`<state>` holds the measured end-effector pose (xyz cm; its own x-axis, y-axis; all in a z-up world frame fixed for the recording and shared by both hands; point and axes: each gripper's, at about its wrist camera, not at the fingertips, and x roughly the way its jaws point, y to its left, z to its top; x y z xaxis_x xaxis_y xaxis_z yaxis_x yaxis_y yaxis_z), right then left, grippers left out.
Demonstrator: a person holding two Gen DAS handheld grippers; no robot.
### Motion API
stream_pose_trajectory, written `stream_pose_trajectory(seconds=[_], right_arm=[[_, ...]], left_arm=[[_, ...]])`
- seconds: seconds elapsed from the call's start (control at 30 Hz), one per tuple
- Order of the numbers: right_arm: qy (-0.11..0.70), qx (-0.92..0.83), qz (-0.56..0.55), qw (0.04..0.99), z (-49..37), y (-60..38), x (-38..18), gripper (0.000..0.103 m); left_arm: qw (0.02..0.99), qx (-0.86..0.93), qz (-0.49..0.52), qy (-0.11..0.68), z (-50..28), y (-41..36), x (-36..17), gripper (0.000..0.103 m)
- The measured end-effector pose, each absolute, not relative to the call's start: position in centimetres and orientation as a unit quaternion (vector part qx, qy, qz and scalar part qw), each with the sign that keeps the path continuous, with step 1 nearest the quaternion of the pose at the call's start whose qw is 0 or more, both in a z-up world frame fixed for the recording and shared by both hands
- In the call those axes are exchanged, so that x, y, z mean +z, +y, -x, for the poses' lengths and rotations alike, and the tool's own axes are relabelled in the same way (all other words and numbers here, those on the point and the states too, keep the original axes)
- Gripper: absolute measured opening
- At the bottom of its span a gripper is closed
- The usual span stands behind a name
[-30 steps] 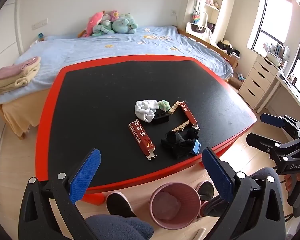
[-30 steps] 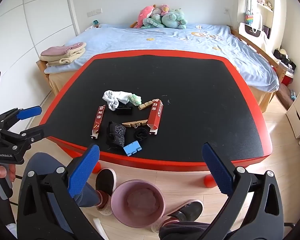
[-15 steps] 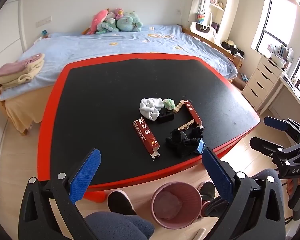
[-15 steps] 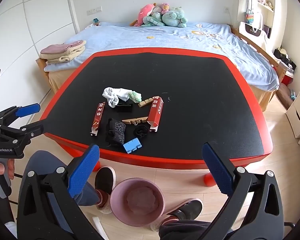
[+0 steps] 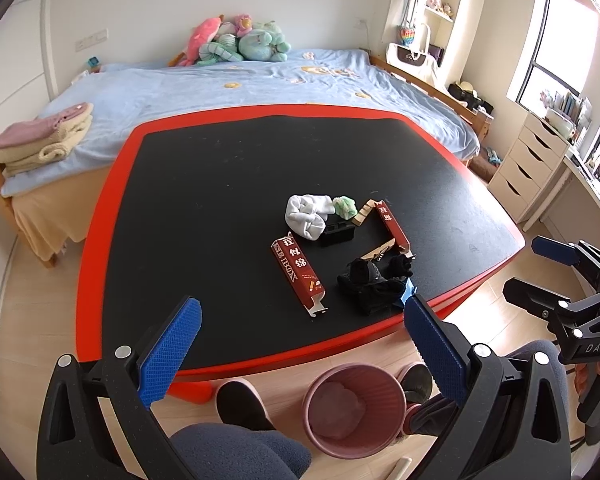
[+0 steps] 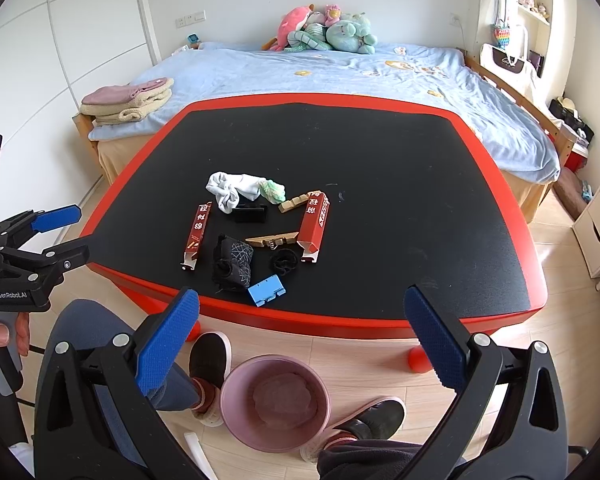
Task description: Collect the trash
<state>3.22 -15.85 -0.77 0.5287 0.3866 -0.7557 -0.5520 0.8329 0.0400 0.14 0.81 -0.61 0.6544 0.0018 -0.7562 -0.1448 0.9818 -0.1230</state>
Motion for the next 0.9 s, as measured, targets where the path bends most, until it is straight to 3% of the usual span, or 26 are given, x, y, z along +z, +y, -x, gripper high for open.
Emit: stream_pose_trajectory(seconds=[0.9], right_arm=[[0.407,0.270,0.104,0.866,-3.15,-15.64,-1.66,0.100]], left_arm=[[0.903,0.049,0.088,0.417,-0.30,1.15,-0.92,0.097]])
